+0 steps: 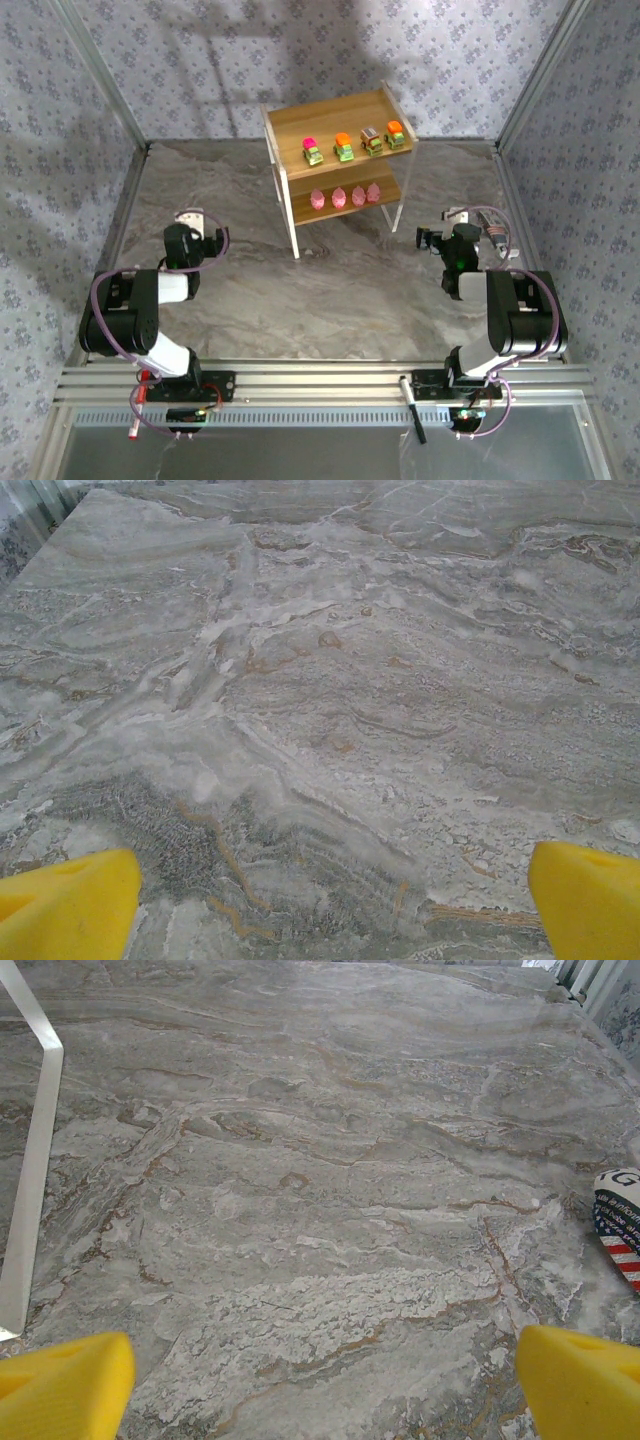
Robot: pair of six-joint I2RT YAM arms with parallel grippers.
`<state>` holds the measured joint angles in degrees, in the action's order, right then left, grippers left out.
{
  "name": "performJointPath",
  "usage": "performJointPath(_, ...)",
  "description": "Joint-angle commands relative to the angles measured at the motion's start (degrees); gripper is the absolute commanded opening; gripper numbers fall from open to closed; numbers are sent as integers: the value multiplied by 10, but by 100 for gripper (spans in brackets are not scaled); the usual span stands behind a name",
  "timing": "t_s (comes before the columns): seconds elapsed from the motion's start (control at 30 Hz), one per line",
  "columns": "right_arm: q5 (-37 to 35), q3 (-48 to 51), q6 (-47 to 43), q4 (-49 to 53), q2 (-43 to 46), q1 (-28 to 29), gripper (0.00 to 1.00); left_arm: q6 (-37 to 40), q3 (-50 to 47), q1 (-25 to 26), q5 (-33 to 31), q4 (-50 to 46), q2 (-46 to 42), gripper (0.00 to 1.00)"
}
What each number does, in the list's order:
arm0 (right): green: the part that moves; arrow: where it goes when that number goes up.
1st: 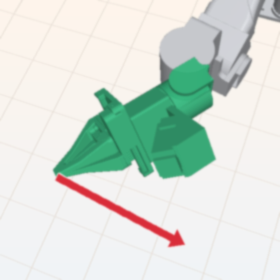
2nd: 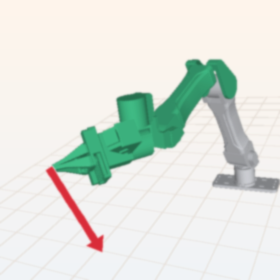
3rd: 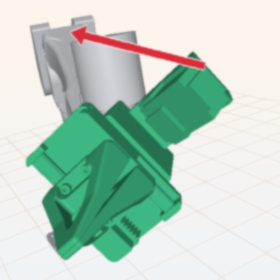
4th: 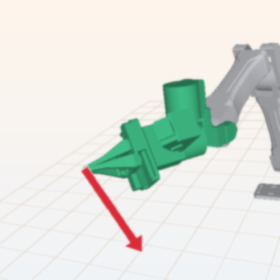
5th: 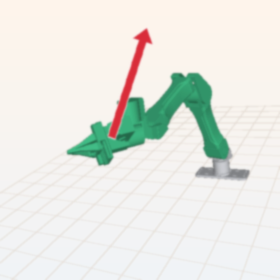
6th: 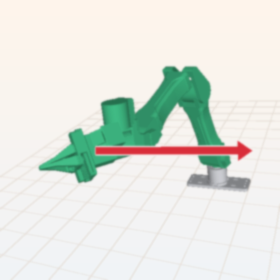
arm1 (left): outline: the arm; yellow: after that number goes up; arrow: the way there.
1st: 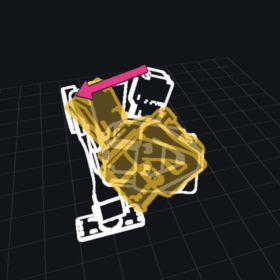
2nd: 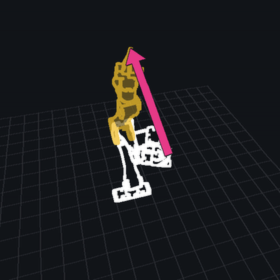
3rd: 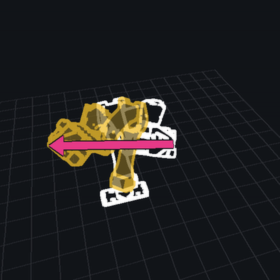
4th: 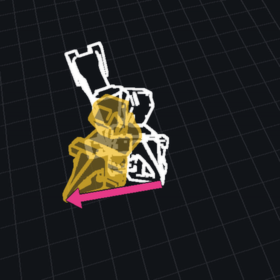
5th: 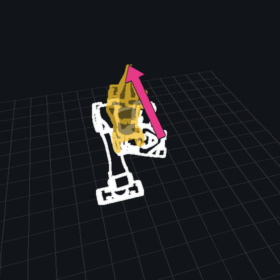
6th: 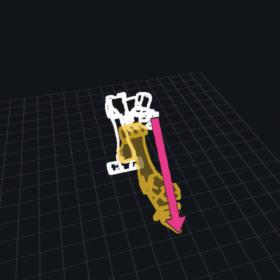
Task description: Place and organize the plastic toys onto the shelf
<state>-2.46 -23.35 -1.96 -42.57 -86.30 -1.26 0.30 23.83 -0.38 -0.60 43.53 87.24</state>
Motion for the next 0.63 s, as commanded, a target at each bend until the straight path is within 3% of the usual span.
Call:
performJointPath(0.0, 5, 2, 4, -14, -7, -5, 100, -10, 4, -4, -3, 18, 5, 100)
performJointPath(0.6, 6, 3, 4, -15, -6, -5, 100, -9, 0, -4, -3, 28, 6, 99)
